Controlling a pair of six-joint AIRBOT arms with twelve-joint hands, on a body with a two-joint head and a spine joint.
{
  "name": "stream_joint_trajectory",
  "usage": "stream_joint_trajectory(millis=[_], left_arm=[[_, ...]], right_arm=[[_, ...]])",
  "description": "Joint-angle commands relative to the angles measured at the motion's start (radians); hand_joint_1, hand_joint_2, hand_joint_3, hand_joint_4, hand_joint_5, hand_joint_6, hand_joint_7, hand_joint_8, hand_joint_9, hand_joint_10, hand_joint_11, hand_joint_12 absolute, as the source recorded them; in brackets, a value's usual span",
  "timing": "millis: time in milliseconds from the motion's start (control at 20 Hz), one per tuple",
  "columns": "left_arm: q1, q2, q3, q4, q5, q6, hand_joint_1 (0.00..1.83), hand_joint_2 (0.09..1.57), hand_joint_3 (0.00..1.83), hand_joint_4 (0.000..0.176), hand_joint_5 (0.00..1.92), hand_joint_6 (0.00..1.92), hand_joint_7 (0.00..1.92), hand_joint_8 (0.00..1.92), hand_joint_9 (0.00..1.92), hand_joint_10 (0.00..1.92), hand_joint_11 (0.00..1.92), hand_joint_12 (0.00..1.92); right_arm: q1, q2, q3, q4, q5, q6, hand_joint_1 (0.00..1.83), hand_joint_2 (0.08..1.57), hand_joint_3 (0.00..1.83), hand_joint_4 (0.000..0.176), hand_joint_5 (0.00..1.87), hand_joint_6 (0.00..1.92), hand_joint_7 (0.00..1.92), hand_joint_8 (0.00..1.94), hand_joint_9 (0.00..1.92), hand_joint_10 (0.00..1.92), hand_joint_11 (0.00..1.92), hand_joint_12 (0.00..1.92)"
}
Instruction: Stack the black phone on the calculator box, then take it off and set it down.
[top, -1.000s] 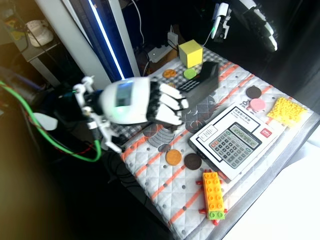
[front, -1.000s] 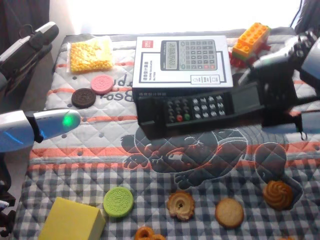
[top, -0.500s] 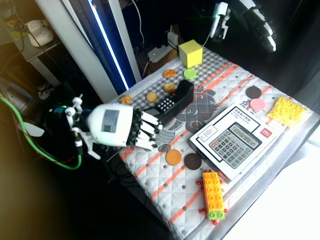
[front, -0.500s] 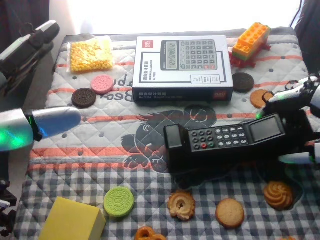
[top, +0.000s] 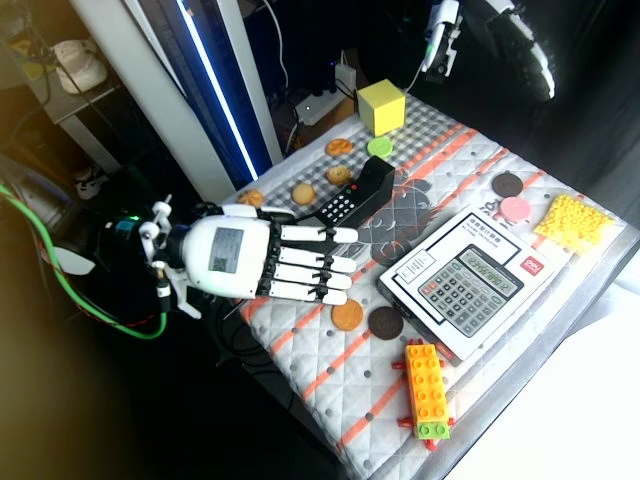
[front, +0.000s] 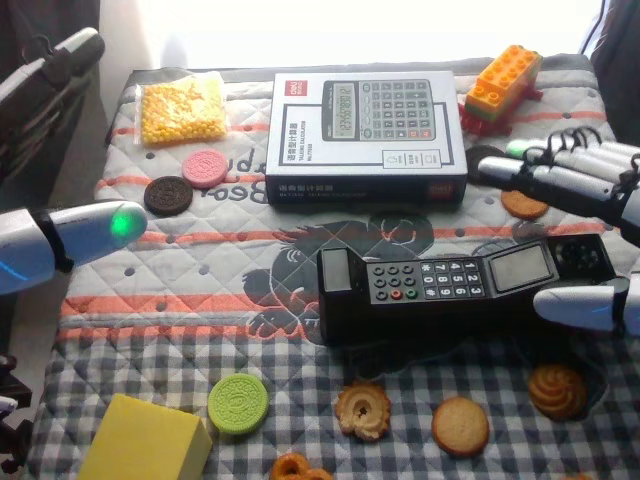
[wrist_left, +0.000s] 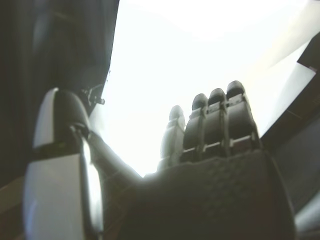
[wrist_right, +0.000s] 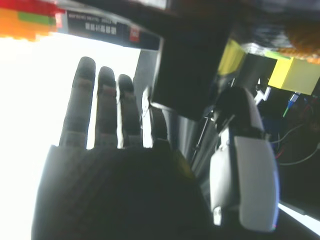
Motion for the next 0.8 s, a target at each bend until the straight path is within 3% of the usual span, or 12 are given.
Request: stream_joint_trajectory(millis=[0,100,200,300,350,400,450,500,600,650,700,750], left_arm=[[-0.006,0.011,0.004,0.013,-0.150,-0.015,0.69,0.96,0.01,0.100,0.00,0.00,0.07,0.02,0.03,0.01,0.02,0.01],[-0.003,0.020,0.009,0.031,-0.192,-0.061,0.60,0.97,0.02,0.121,0.01,0.00,0.16,0.02,0.15,0.00,0.00,0.49],[0.013,0.020,0.027,0.060,-0.283,-0.197,0.48,1.05,0.01,0.117,0.06,0.00,0.20,0.00,0.16,0.00,0.00,0.50],[0.032,0.020,0.025,0.076,-0.367,-0.247,0.33,1.14,0.02,0.024,0.07,0.00,0.18,0.00,0.14,0.00,0.00,0.32],[0.039,0.023,0.019,0.083,-0.397,-0.250,0.33,1.11,0.00,0.004,0.07,0.00,0.19,0.00,0.14,0.00,0.00,0.28],[0.044,0.026,0.012,0.094,-0.428,-0.250,0.37,1.12,0.00,0.000,0.12,0.02,0.21,0.01,0.16,0.01,0.00,0.27],[0.046,0.027,0.009,0.100,-0.442,-0.251,0.27,1.17,0.01,0.000,0.10,0.01,0.23,0.01,0.17,0.01,0.00,0.22],[0.047,0.029,0.005,0.109,-0.467,-0.259,0.19,1.20,0.02,0.000,0.12,0.01,0.23,0.00,0.19,0.01,0.02,0.22],[0.048,0.028,0.008,0.120,-0.502,-0.292,0.03,1.32,0.02,0.000,0.24,0.03,0.25,0.01,0.22,0.00,0.02,0.25],[0.048,0.028,0.009,0.125,-0.506,-0.320,0.00,1.32,0.01,0.000,0.33,0.06,0.25,0.00,0.21,0.00,0.00,0.27],[0.045,0.020,0.020,0.132,-0.506,-0.349,0.00,1.30,0.00,0.029,0.50,0.15,0.11,0.00,0.04,0.00,0.00,0.05],[0.040,0.002,0.044,0.137,-0.506,-0.386,0.00,1.44,0.00,0.064,0.29,0.76,0.27,0.00,0.20,0.00,0.00,0.06]], right_arm=[[0.002,0.012,-0.004,0.024,0.176,0.006,0.38,1.13,0.00,0.142,0.00,0.00,0.02,0.01,0.06,0.00,0.07,0.01],[-0.002,0.029,-0.016,0.045,0.260,0.006,0.34,1.07,0.00,0.144,0.00,0.00,0.04,0.00,0.05,0.00,0.05,0.00],[-0.010,0.047,-0.031,0.065,0.359,0.005,0.38,1.07,0.00,0.175,0.00,0.00,0.01,0.00,0.02,0.00,0.01,0.00],[-0.032,0.067,-0.053,0.087,0.451,-0.006,0.49,1.12,0.01,0.122,0.00,0.00,0.01,0.00,0.04,0.02,0.02,0.01],[-0.048,0.077,-0.066,0.101,0.496,-0.018,0.66,1.11,0.00,0.139,0.05,0.02,0.00,0.00,0.01,0.00,0.00,0.00],[-0.072,0.089,-0.080,0.119,0.557,-0.031,0.62,1.14,0.01,0.109,0.05,0.01,0.00,0.00,0.00,0.00,0.00,0.00],[-0.081,0.093,-0.086,0.126,0.586,-0.035,0.37,1.26,0.05,0.084,0.07,0.02,0.00,0.00,0.00,0.00,0.00,0.00],[-0.098,0.103,-0.097,0.138,0.641,-0.043,0.13,1.23,0.02,0.158,0.07,0.01,0.00,0.00,0.00,0.00,0.00,0.00],[-0.126,0.110,-0.110,0.151,0.736,-0.047,0.30,1.21,0.00,0.116,0.13,0.02,0.00,0.00,0.00,0.00,0.00,0.00],[-0.129,0.114,-0.120,0.160,0.746,-0.047,0.38,1.18,0.00,0.126,0.14,0.02,0.00,0.00,0.00,0.00,0.00,0.00],[-0.125,0.116,-0.131,0.160,0.746,-0.057,0.32,1.16,0.00,0.153,0.23,0.02,0.00,0.00,0.00,0.00,0.00,0.00],[-0.115,0.117,-0.136,0.153,0.746,-0.076,0.37,1.05,0.00,0.171,0.27,0.01,0.00,0.00,0.00,0.00,0.00,0.00]])
